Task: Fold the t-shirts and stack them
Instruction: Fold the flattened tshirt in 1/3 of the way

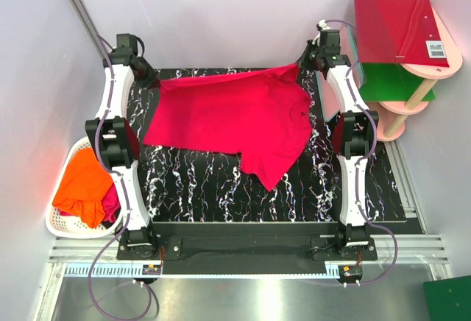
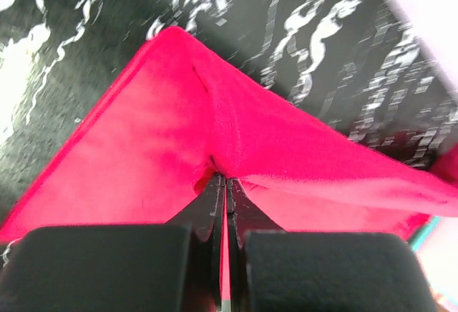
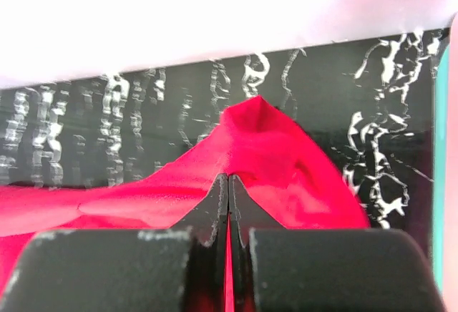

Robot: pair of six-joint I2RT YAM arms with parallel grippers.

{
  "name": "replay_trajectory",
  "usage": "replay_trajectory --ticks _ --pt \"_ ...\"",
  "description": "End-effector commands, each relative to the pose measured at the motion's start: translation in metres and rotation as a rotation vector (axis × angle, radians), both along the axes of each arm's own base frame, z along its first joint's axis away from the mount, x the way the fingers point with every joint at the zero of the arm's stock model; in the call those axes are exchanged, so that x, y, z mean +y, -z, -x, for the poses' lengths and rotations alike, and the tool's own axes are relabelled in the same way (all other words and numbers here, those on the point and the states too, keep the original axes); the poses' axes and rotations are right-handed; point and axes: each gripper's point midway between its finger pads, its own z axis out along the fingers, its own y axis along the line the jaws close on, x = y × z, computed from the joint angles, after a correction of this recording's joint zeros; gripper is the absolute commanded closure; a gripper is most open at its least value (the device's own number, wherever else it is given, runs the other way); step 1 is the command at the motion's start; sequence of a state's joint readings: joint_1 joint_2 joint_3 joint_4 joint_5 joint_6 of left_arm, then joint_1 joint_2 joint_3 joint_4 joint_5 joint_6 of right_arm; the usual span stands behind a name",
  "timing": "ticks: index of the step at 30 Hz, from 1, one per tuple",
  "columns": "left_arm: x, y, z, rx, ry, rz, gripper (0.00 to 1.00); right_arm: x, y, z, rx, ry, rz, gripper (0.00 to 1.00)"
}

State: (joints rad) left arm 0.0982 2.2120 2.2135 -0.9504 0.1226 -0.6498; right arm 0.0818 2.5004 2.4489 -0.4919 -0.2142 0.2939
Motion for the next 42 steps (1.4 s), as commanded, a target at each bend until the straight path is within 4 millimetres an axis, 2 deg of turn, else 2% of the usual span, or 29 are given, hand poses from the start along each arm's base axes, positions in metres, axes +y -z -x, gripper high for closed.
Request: replay_trajectory --ticks 1,2,3,4,5,6,7,8,9,10,11,12,13,14,17,20,25,27,28,30,31,36,39,40,42 --pt "0.003 -0.056 -0.016 -0.151 -0.002 0.028 1.00 0.017 -0.092 0.012 -0.142 -0.051 -0.109 1.00" --pt "0.007 -0.052 -0.011 -0.135 -0.011 0.037 1.00 0.019 -0.079 0.019 -0.096 -0.055 -0.122 1.00" --pt "0.008 -0.047 -0.008 -0.120 -0.010 0.053 1.00 0.025 -0.090 0.029 -0.094 -0.083 -0.150 1.00" --pt "0.009 -0.042 -0.005 -0.105 -0.012 0.060 1.00 0.026 -0.086 0.037 -0.064 -0.089 -0.162 1.00" --pt "0.013 -0.029 0.002 -0.063 -0.020 0.068 1.00 0.028 -0.067 0.047 -0.003 -0.089 -0.169 1.00" --pt "0.013 -0.020 0.008 -0.035 -0.019 0.073 1.00 0.031 -0.077 0.058 0.008 -0.108 -0.197 1.00" --pt "0.015 -0.013 0.013 -0.015 -0.017 0.067 1.00 0.033 -0.068 0.069 0.055 -0.116 -0.207 1.00" --pt "0.018 -0.001 0.021 0.025 -0.024 0.069 1.00 0.037 -0.051 0.082 0.117 -0.126 -0.215 1.00" --pt "0.019 0.006 0.027 0.051 -0.026 0.072 1.00 0.039 -0.057 0.093 0.129 -0.145 -0.231 1.00" --pt "0.021 0.012 0.030 0.068 -0.030 0.069 1.00 0.041 -0.052 0.104 0.164 -0.147 -0.231 1.00" --pt "0.023 0.019 0.036 0.094 -0.033 0.071 1.00 0.039 -0.031 0.117 0.225 -0.139 -0.230 1.00" --pt "0.026 0.024 0.040 0.111 -0.039 0.061 1.00 0.037 -0.041 0.127 0.220 -0.134 -0.230 1.00" --pt "0.029 0.030 0.044 0.133 -0.047 0.061 1.00 0.037 -0.027 0.140 0.270 -0.128 -0.235 1.00" --pt "0.032 0.033 0.046 0.146 -0.058 0.055 1.00 0.037 -0.034 0.150 0.273 -0.132 -0.236 1.00" --pt "0.035 0.040 0.044 0.165 -0.066 0.070 1.00 0.038 -0.012 0.184 0.411 -0.140 -0.250 1.00" --pt "0.039 0.044 0.036 0.176 -0.071 0.076 1.00 0.042 0.004 0.206 0.501 -0.154 -0.279 1.00" --pt "0.040 0.055 0.023 0.180 -0.079 0.100 0.98 0.051 0.027 0.227 0.651 -0.167 -0.342 1.00" --pt "0.035 0.062 0.020 0.191 -0.058 0.135 0.70 0.056 0.029 0.235 0.703 -0.185 -0.376 1.00" --pt "0.033 0.063 0.021 0.195 -0.055 0.149 0.38 0.059 0.033 0.238 0.728 -0.196 -0.392 1.00" --pt "0.031 0.060 0.025 0.199 -0.064 0.160 0.23 0.058 0.035 0.241 0.754 -0.191 -0.401 1.00" --pt "0.035 0.057 0.026 0.193 -0.076 0.140 0.02 0.059 0.036 0.242 0.759 -0.192 -0.399 1.00" --pt "0.038 0.035 0.017 0.113 -0.061 0.115 0.01 0.060 0.043 0.246 0.801 -0.200 -0.414 1.00" --pt "0.036 0.041 0.010 0.115 -0.062 0.138 0.02 0.063 0.045 0.246 0.817 -0.208 -0.430 1.00" --pt "0.033 0.043 0.008 0.115 -0.054 0.154 0.05 0.063 0.046 0.246 0.819 -0.206 -0.424 1.00" --pt "0.029 0.050 0.005 0.119 -0.046 0.164 0.23 0.061 0.045 0.244 0.809 -0.199 -0.411 1.00"
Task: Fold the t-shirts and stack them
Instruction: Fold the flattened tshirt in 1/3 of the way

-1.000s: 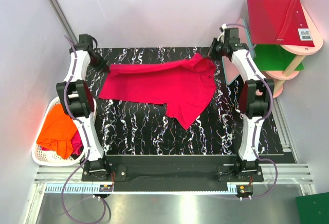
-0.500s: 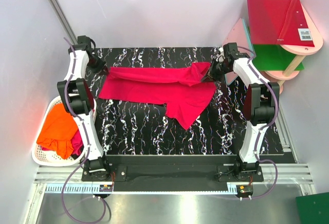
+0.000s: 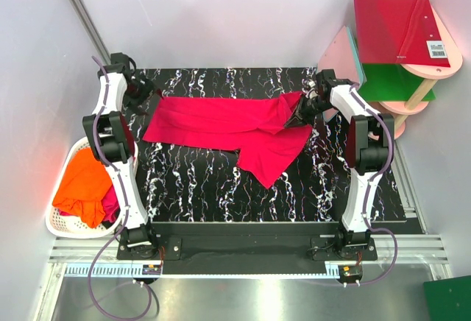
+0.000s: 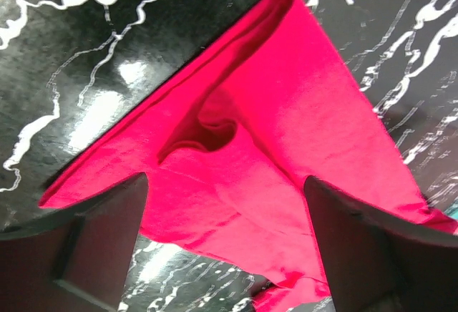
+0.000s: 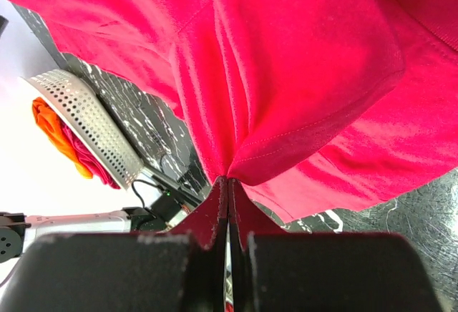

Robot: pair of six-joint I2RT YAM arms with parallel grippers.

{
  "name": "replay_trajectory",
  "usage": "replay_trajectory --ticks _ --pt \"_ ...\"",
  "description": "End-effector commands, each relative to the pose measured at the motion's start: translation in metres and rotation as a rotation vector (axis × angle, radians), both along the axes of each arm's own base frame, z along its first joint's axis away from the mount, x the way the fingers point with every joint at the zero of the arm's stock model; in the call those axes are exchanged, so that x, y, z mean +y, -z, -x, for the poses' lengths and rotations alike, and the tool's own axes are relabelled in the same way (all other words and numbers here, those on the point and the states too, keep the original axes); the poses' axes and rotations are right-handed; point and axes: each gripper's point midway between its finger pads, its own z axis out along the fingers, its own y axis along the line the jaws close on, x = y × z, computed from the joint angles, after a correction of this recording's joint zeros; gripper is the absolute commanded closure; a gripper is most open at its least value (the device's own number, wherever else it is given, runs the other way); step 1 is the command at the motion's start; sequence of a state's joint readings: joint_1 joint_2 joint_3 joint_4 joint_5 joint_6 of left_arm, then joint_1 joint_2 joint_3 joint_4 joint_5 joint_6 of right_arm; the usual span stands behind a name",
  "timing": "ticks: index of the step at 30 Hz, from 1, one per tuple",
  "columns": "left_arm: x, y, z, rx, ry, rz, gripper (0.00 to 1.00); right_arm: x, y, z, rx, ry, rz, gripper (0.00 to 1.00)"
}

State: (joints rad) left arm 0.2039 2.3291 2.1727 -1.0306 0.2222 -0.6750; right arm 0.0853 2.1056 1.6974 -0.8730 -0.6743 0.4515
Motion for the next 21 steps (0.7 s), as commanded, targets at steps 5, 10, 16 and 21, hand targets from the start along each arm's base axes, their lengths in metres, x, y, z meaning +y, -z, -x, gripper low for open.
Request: replay_trajectory --ticks 5,10,16,21 --pt "-0.011 -0.013 -0.031 -0.120 0.049 0.021 0.66 0.004 -0.018 -0.004 -0.023 -0.011 -0.017 1.00" --pt "-0.018 0.003 -0.024 -0.079 0.077 0.024 0.34 0.002 -0.018 -0.007 -0.034 -0.015 -0.005 1.00" --pt "-0.028 0.016 -0.008 -0.032 0.126 -0.018 0.40 0.003 -0.016 -0.008 -0.035 -0.020 -0.002 1.00" --pt "-0.028 0.023 0.007 0.010 0.132 -0.056 0.49 0.002 -0.014 -0.007 -0.034 -0.024 0.001 1.00"
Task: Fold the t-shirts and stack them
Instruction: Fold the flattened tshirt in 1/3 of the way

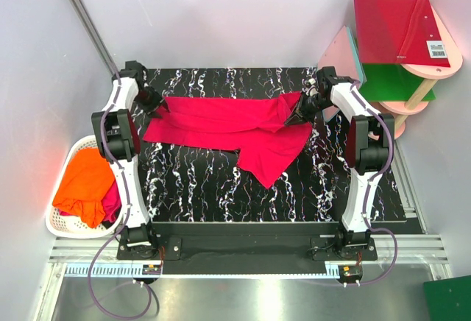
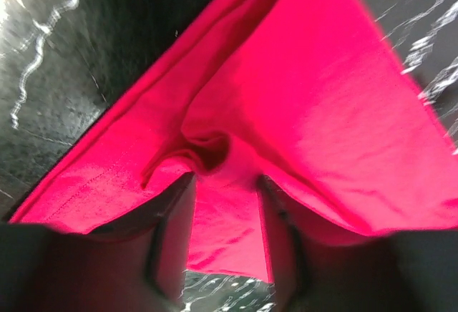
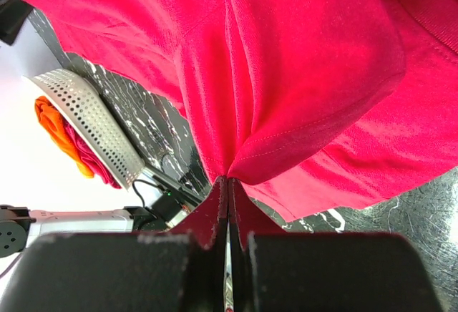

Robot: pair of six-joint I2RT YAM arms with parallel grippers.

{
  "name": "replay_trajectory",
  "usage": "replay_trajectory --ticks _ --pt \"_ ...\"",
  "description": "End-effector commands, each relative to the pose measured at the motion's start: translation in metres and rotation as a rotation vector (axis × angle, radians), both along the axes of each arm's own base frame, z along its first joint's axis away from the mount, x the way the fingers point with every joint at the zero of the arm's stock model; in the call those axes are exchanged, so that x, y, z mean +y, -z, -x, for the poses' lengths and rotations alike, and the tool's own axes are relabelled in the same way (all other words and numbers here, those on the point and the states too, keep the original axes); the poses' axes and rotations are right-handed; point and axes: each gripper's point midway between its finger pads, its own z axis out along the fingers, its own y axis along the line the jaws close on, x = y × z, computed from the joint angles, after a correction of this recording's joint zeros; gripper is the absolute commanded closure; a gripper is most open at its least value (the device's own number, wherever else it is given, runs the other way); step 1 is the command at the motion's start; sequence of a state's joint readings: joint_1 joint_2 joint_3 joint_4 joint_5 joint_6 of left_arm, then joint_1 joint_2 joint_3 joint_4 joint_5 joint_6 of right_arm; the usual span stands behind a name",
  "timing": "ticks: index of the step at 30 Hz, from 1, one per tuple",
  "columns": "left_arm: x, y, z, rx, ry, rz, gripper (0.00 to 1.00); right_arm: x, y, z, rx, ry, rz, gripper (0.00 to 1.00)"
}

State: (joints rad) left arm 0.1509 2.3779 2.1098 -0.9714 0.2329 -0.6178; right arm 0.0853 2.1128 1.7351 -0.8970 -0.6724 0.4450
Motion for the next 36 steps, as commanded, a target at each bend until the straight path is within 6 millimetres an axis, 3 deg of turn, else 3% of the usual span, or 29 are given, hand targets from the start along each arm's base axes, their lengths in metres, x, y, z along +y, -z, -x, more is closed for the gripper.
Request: replay_trajectory --ticks 1,2,6,10,12,17,18,19,20,22,23,27,29,32,36 --pt "0.003 -0.017 0.007 -0.028 0.021 -0.074 0.43 0.002 -0.006 -0.003 -0.021 -0.020 0.000 1.00" --pt "0.005 -0.022 0.009 -0.036 0.021 -0.088 0.36 0.002 -0.006 -0.003 -0.021 -0.018 0.000 1.00" --pt "0.014 -0.026 0.028 -0.014 0.016 -0.159 0.25 0.002 -0.007 -0.005 -0.026 -0.019 0.000 1.00" --pt "0.024 -0.040 0.036 -0.039 0.022 -0.226 0.23 0.002 -0.005 -0.007 -0.022 -0.019 -0.003 1.00" --pt "0.025 -0.047 0.038 -0.060 0.029 -0.236 0.14 0.004 -0.004 -0.007 -0.017 -0.022 -0.007 1.00" --pt "0.030 -0.050 0.045 -0.059 0.031 -0.266 0.16 0.003 -0.001 -0.007 -0.014 -0.023 -0.005 1.00" --pt "0.030 -0.049 0.046 -0.059 0.035 -0.264 0.21 0.003 -0.001 -0.008 -0.012 -0.019 -0.006 1.00" --pt "0.029 -0.045 0.047 -0.051 0.037 -0.264 0.43 0.003 0.000 -0.008 -0.011 -0.021 -0.004 1.00" --pt "0.029 -0.041 0.049 -0.037 0.037 -0.262 0.57 0.003 0.000 -0.008 -0.010 -0.020 -0.005 1.00" --pt "0.033 -0.030 0.051 -0.010 0.027 -0.281 0.98 0.003 0.001 -0.008 -0.008 -0.019 -0.004 1.00" --pt "0.032 -0.027 0.051 -0.002 0.030 -0.273 1.00 0.003 0.001 -0.008 -0.006 -0.018 -0.003 1.00" --pt "0.023 -0.013 0.049 0.018 0.044 -0.220 0.89 0.002 0.002 -0.010 -0.007 -0.015 0.000 1.00" --pt "0.022 -0.010 0.047 0.021 0.046 -0.210 0.77 0.003 0.000 -0.010 -0.011 -0.015 0.001 1.00" --pt "0.020 -0.007 0.042 0.020 0.049 -0.192 0.66 0.002 0.001 -0.010 -0.009 -0.011 0.002 1.00" --pt "0.016 0.000 0.038 0.025 0.060 -0.175 0.61 0.002 0.001 -0.010 -0.010 -0.010 0.006 1.00"
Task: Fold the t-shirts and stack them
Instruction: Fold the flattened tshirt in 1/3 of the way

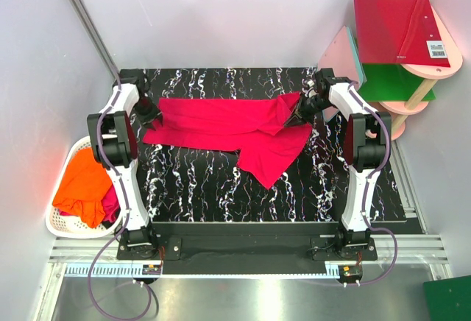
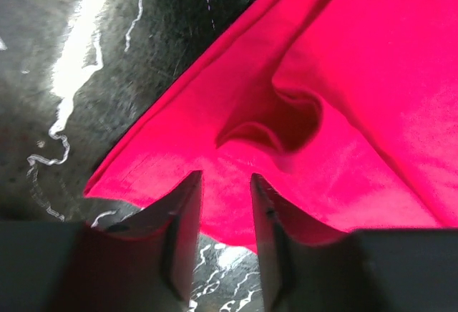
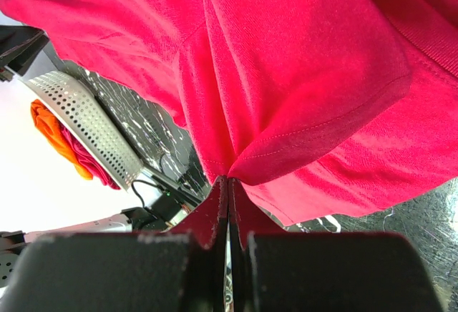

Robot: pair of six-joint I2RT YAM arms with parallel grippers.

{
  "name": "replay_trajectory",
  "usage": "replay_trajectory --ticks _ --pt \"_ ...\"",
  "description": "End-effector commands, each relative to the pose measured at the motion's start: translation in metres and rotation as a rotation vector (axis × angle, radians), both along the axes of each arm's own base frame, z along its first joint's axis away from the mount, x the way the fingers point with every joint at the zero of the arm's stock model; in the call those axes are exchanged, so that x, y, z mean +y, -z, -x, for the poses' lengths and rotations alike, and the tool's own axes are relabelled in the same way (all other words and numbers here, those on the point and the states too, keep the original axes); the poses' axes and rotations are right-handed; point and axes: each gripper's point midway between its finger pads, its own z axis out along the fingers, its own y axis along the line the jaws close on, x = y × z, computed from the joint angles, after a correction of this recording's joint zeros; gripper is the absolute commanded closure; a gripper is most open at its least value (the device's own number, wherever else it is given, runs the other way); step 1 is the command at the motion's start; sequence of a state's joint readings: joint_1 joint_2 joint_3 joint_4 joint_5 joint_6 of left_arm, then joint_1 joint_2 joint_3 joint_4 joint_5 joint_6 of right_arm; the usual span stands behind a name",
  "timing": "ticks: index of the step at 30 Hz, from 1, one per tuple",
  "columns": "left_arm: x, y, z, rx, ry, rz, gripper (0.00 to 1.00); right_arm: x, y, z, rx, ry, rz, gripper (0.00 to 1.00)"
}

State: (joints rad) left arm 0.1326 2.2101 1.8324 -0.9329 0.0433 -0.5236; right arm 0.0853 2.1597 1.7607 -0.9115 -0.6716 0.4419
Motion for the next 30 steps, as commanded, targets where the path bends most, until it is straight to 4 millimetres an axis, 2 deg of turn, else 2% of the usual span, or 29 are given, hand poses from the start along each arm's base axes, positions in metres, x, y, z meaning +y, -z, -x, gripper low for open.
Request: replay_trajectory --ticks 1,5,6,8,11,15,18,20,21,22,23,24,25,27,30 --pt "-0.003 -0.009 -0.018 -0.059 0.013 0.026 0.61 0.002 -0.011 -0.008 -0.043 -0.008 0.003 1.00" --pt "-0.001 -0.001 -0.018 -0.041 0.010 0.021 0.67 0.002 -0.011 -0.008 -0.043 -0.006 0.006 1.00" --pt "-0.002 0.004 -0.017 -0.030 0.013 0.021 0.82 0.002 -0.010 -0.008 -0.041 -0.006 0.006 1.00" --pt "-0.001 0.004 -0.017 -0.030 0.012 0.018 1.00 0.002 -0.011 -0.008 -0.043 -0.006 0.004 1.00" --pt "0.002 -0.006 -0.019 -0.053 0.009 -0.004 1.00 0.002 -0.012 -0.009 -0.047 -0.004 0.003 1.00" --pt "0.011 -0.040 -0.021 -0.120 0.001 -0.060 1.00 0.002 -0.014 -0.011 -0.051 -0.001 0.002 1.00" --pt "0.019 -0.055 -0.025 -0.155 -0.010 -0.108 1.00 0.003 -0.013 -0.013 -0.049 -0.001 -0.004 1.00" --pt "0.017 -0.053 -0.027 -0.154 0.015 -0.096 1.00 0.004 -0.013 -0.014 -0.049 -0.003 -0.005 1.00" --pt "0.017 -0.052 -0.030 -0.157 0.019 -0.086 0.90 0.003 -0.013 -0.015 -0.050 -0.002 -0.007 1.00" --pt "0.015 -0.049 -0.029 -0.150 0.024 -0.082 0.72 0.004 -0.013 -0.016 -0.053 -0.004 -0.010 1.00" --pt "0.008 -0.044 -0.029 -0.141 0.035 -0.047 0.41 0.004 -0.013 -0.016 -0.052 -0.006 -0.011 1.00" --pt "0.007 -0.040 -0.027 -0.130 0.035 -0.038 0.29 0.004 -0.013 -0.017 -0.054 -0.007 -0.009 1.00" --pt "0.006 -0.036 -0.026 -0.124 0.035 -0.031 0.26 0.003 -0.012 -0.017 -0.052 -0.004 -0.011 1.00" --pt "0.005 -0.026 -0.023 -0.099 0.030 -0.019 0.24 0.004 -0.013 -0.018 -0.055 -0.005 -0.009 1.00" --pt "0.003 -0.020 -0.019 -0.080 0.030 -0.020 0.30 0.004 -0.012 -0.017 -0.055 -0.010 -0.009 1.00"
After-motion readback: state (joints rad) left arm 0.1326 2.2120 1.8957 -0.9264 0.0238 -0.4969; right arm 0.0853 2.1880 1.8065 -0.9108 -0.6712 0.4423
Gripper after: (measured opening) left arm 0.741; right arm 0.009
